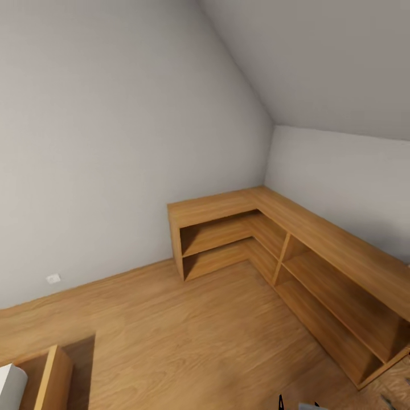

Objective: In the bedroom, organize the workspace by keeping the computer under the desk, ensuring the monitor is on the desk, placing the keyboard on the desk next to the monitor, placing the mouse on the desk next to the keyboard, moving the folder from the swivel chair onto the desk next to the mouse, stacking the notebook on top of the folder with the pen on top of the notebook, and positioning the swivel chair next to the desk.

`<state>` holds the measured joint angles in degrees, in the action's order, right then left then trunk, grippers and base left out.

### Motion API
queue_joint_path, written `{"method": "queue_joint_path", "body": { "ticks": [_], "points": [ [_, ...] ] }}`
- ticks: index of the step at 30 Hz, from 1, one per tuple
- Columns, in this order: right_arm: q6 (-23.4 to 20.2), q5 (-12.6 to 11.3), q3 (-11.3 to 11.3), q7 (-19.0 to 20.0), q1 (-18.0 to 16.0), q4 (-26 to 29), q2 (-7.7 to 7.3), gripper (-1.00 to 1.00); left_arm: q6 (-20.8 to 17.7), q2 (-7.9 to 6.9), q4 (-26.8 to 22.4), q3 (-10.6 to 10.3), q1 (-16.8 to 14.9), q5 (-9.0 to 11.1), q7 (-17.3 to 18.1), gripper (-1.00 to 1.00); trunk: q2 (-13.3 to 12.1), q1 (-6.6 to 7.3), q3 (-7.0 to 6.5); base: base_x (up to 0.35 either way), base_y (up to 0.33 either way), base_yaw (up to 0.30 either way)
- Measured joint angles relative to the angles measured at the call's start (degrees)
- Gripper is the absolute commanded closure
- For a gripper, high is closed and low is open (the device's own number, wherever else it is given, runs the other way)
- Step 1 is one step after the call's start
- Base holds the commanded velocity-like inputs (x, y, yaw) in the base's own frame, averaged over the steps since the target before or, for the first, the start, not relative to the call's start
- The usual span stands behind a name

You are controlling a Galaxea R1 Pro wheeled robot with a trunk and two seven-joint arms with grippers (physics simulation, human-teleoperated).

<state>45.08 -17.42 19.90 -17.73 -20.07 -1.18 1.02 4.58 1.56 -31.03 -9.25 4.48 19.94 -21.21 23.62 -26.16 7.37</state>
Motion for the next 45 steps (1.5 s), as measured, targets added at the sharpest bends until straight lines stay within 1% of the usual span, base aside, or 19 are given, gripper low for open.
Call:
{"method": "queue_joint_path", "body": {
  "ticks": [15,24,31,40,45],
  "points": [
    [0.0,0.1,0.0,0.1,0.0,0.0,0.00,-1.00,0.0,-0.01,0.0,0.0,0.0,0.0,0.0,-1.00,0.0,0.00,-0.01,0.272,0.199,-0.262],
    [0.0,0.0,0.0,0.1,0.0,0.0,-0.05,-1.00,0.0,0.00,0.0,0.0,0.0,0.0,0.0,-1.00,0.0,0.00,-0.17,0.181,0.050,-0.262],
    [0.0,0.1,0.0,0.1,0.0,0.0,-0.15,-1.00,0.0,0.00,0.0,0.0,0.0,0.0,0.0,-1.00,0.0,0.01,-0.33,0.294,0.091,-0.262],
    [0.0,0.0,0.0,0.1,0.0,0.0,-0.26,-1.00,0.0,0.00,0.0,0.0,0.0,0.0,0.0,-1.00,0.0,0.01,-0.39,0.309,0.007,-0.278],
    [0.0,-0.1,0.0,0.1,0.0,0.1,-0.26,-1.00,0.0,0.00,0.0,0.0,0.0,0.0,0.0,-1.00,0.0,-0.02,-0.39,0.069,0.000,-0.280]
  ]
}}
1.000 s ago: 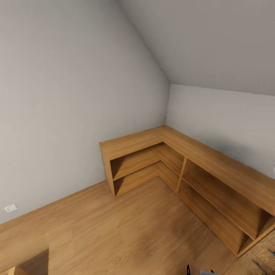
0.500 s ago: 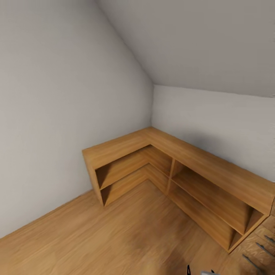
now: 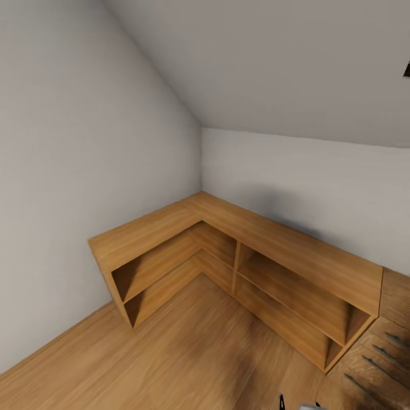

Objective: In the bedroom, organize the workspace by keeping the computer under the desk, ensuring the monitor is on the desk, placing the keyboard on the desk next to the monitor, placing the mouse on the desk next to the keyboard, moving the folder from the swivel chair onto the desk next to the mouse, stacking the notebook on top of the folder with the pen on top of the notebook, and positioning the swivel chair next to the desk.

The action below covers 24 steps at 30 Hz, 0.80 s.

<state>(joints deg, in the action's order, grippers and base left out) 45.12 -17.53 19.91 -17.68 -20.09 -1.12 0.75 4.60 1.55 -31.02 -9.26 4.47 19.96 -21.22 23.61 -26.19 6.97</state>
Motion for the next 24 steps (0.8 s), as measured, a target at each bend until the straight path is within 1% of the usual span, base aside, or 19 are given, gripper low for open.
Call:
{"method": "queue_joint_path", "body": {
  "ticks": [11,17,24],
  "points": [
    [0.0,-0.3,0.0,0.0,0.0,0.0,0.00,-1.00,0.0,0.00,0.0,0.0,0.0,0.0,0.0,-1.00,0.0,0.00,0.00,0.004,0.009,-0.283],
    [0.0,-0.3,0.0,0.0,0.0,0.0,0.00,-1.00,0.0,0.01,0.0,0.0,0.0,0.0,0.0,-1.00,0.0,0.00,0.00,0.041,0.245,-0.284],
    [-0.1,-0.4,0.0,0.0,0.0,0.0,0.00,-1.00,0.0,0.01,0.0,0.0,0.0,-0.1,0.0,-1.00,0.0,0.02,0.00,0.227,0.258,-0.284]
  ]
}}
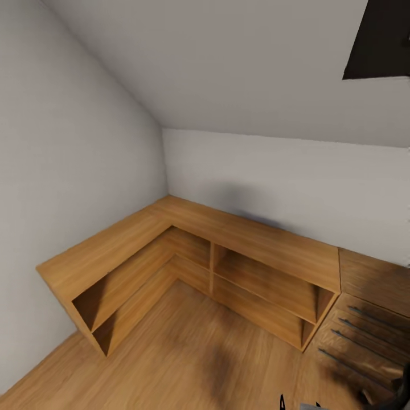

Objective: In the bedroom, organize the workspace by keeping the computer under the desk, ensuring the monitor is on the desk, placing the keyboard on the desk next to the monitor, placing the mouse on the desk next to the keyboard, moving the folder from the swivel chair onto the desk next to the mouse, stacking the notebook on top of the folder with the pen on top of the notebook, and positioning the swivel chair next to the desk.

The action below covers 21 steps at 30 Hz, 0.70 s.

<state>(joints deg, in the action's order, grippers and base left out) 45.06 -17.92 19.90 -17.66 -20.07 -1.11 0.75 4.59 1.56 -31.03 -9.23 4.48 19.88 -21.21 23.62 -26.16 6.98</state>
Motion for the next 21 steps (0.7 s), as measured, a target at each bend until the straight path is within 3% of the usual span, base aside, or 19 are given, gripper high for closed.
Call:
{"method": "queue_joint_path", "body": {
  "ticks": [21],
  "points": [
    [0.0,0.0,0.0,0.0,0.0,0.0,0.01,-1.00,0.0,0.00,0.0,0.0,0.0,0.0,0.0,-1.00,0.0,0.00,0.00,0.270,0.225,-0.284]
  ]
}}
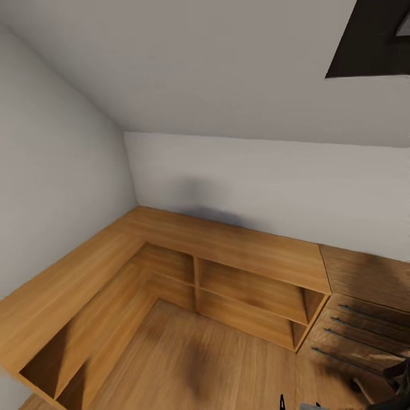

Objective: In the bedroom, organize the workspace by keeping the computer under the desk, ensuring the monitor is on the desk, placing the keyboard on the desk next to the monitor, placing the mouse on the desk next to the keyboard, moving the folder from the swivel chair onto the desk next to the mouse, stacking the notebook on top of the folder with the pen on top of the notebook, and positioning the swivel chair next to the desk.

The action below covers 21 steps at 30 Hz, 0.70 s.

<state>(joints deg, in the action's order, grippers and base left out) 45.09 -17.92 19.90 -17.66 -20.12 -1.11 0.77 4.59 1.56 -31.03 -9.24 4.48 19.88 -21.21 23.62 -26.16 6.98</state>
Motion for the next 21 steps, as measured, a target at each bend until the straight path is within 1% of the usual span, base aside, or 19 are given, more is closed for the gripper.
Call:
{"method": "queue_joint_path", "body": {
  "ticks": [10,15,21],
  "points": [
    [0.0,0.0,0.0,0.0,0.0,0.0,-0.01,-1.00,0.0,0.01,0.0,-0.1,0.0,0.0,0.0,-1.00,0.0,-0.02,0.00,0.044,0.047,-0.284],
    [0.0,0.0,0.0,0.0,0.0,0.0,0.01,-1.00,0.0,0.03,0.0,-0.1,0.0,0.0,0.0,-1.00,0.0,-0.01,0.00,0.184,0.185,-0.284],
    [0.0,0.1,0.0,0.0,0.0,0.0,0.00,-1.00,0.0,0.02,0.0,-0.1,0.0,0.0,0.0,-1.00,0.0,0.00,0.00,0.223,0.239,-0.284]
  ]
}}
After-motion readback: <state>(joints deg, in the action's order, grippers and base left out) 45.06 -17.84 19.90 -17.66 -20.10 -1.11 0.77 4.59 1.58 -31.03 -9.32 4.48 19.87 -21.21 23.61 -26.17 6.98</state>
